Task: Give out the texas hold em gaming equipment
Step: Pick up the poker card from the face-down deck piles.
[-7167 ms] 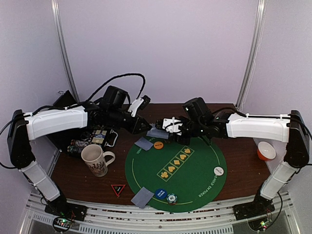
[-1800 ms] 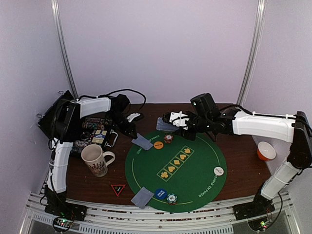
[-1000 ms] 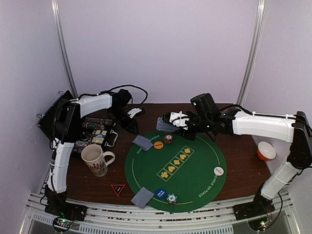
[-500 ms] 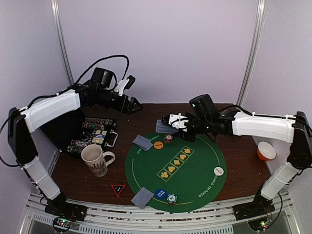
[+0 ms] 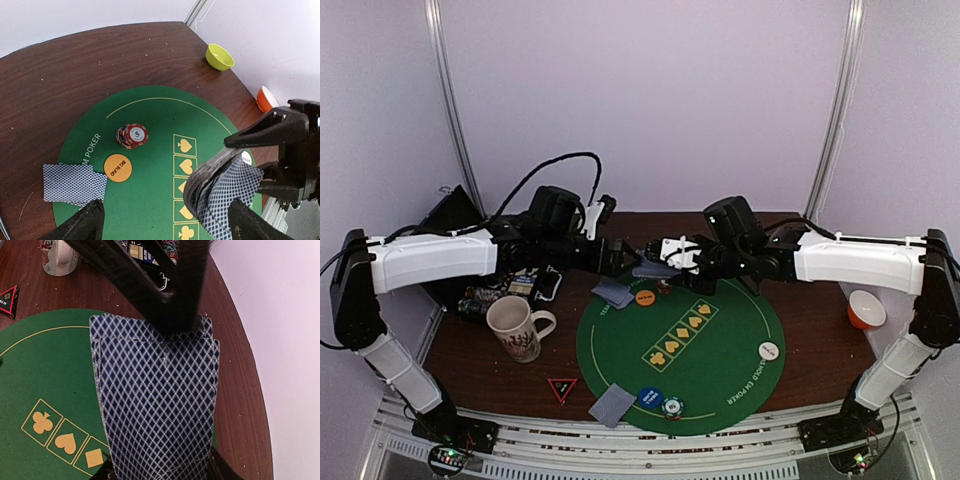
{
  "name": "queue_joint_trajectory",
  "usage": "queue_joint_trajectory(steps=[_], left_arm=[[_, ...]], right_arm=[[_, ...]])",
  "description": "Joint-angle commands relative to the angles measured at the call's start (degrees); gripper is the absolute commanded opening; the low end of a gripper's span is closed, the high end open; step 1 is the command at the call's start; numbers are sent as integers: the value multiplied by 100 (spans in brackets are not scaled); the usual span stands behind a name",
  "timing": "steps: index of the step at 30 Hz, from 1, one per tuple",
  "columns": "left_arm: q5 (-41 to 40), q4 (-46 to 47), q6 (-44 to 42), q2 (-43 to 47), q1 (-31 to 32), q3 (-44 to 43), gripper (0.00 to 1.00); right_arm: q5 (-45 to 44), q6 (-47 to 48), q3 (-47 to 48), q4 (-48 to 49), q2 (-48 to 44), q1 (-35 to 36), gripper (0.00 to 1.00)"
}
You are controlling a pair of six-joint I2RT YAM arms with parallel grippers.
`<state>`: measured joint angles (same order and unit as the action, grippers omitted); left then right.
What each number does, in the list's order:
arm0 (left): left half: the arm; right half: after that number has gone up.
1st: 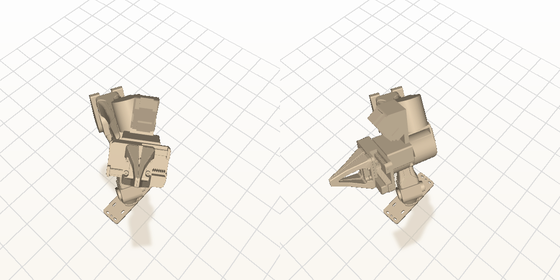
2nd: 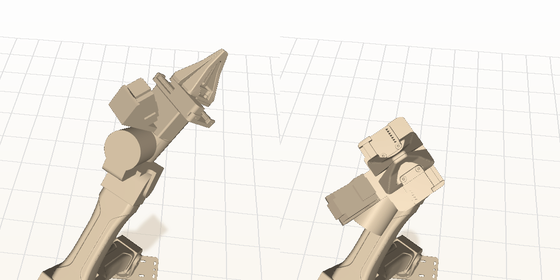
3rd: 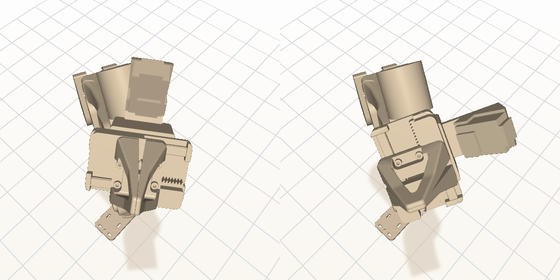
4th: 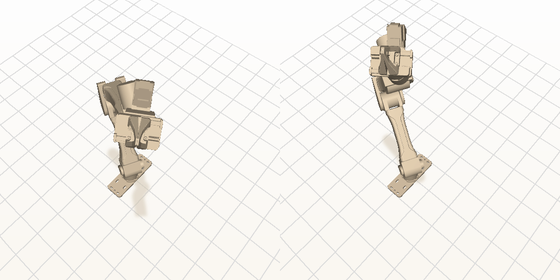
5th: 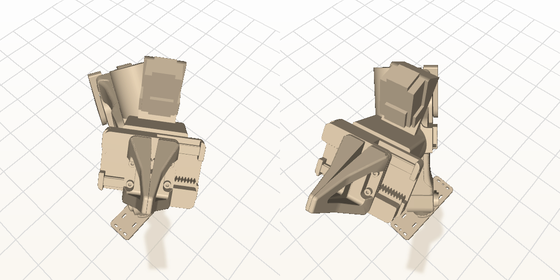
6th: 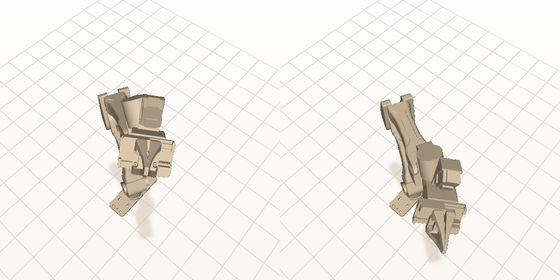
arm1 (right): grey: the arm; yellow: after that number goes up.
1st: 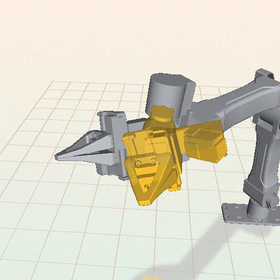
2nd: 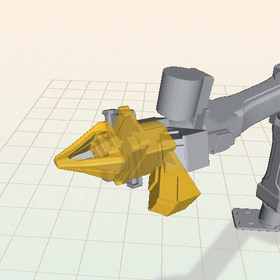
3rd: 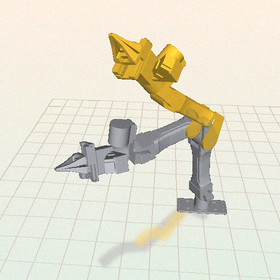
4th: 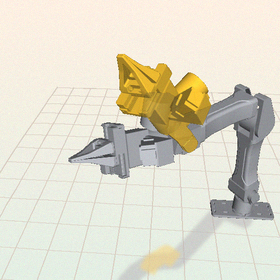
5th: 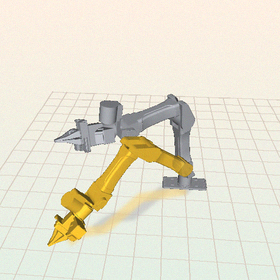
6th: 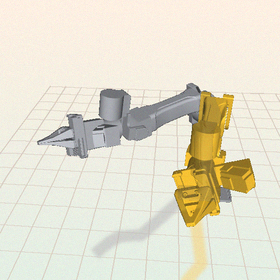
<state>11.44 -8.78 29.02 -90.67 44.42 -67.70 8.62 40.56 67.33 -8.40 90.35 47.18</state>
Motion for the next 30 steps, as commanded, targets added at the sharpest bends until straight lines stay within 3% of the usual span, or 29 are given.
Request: queue_joint_trajectory(steps=[1,8,17,30], left_arm=[[-59,691,327,-247,46,-70,89],[199,706,201,-625,215,-383,85],[-98,286,3,-569,226,-510,57],[-363,22,-194,-210,218,-375,50]], right_arm=[[140,-66,122,164,50,70,44],[115,-65,86,179,53,87,44],[54,-57,70,188,52,86,44],[-28,-39,43,186,17,76,44]])
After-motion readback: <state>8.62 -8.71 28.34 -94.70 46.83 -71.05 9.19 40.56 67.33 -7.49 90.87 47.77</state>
